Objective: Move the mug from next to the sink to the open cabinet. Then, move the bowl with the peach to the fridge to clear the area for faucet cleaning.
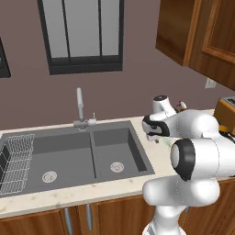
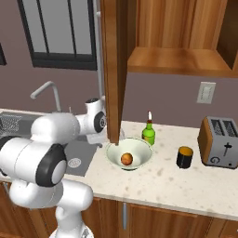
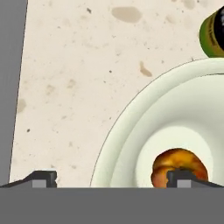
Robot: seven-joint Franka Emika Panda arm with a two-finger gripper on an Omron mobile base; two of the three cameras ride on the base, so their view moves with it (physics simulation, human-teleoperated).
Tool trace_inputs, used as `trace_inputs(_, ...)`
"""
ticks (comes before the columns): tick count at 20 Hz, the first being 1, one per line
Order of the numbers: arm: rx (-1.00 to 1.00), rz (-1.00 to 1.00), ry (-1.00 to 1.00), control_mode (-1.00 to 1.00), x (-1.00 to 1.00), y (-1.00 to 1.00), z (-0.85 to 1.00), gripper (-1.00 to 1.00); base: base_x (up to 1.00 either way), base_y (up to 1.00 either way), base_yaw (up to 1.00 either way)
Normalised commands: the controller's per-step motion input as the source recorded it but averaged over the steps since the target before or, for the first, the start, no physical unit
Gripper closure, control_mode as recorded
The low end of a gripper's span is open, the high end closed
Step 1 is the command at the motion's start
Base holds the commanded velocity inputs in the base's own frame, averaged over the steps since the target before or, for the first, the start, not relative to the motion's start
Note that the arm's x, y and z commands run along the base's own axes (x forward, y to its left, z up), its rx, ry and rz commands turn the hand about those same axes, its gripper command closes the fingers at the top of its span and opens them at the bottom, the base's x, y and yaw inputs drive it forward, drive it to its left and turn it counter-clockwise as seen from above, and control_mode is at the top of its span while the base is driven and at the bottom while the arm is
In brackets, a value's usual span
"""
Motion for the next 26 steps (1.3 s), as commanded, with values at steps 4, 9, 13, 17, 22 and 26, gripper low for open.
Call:
trace_inputs(4, -0.01, 0.00, 0.00, -1.00, 0.01, 0.00, -0.34, -1.00, 0.00, 0.00, 0.00)
trace_inputs(9, -0.02, 0.00, -0.03, -1.00, 0.00, -0.05, -0.36, 1.00, 0.00, 0.00, 0.00)
trace_inputs(13, 0.00, 0.00, -0.01, -1.00, 0.00, -0.04, -0.01, 1.00, 0.00, 0.00, 0.00)
trace_inputs(17, -0.01, 0.00, -0.07, -1.00, -0.10, 0.00, 0.03, 1.00, 0.00, 0.00, 0.00)
trace_inputs(22, -0.16, 0.00, -0.37, -1.00, -0.20, 0.04, 0.80, 1.00, 0.00, 0.00, 0.00)
trace_inputs(26, -0.29, 0.00, -0.41, -1.00, -0.20, 0.21, 1.00, 1.00, 0.00, 0.00, 0.00)
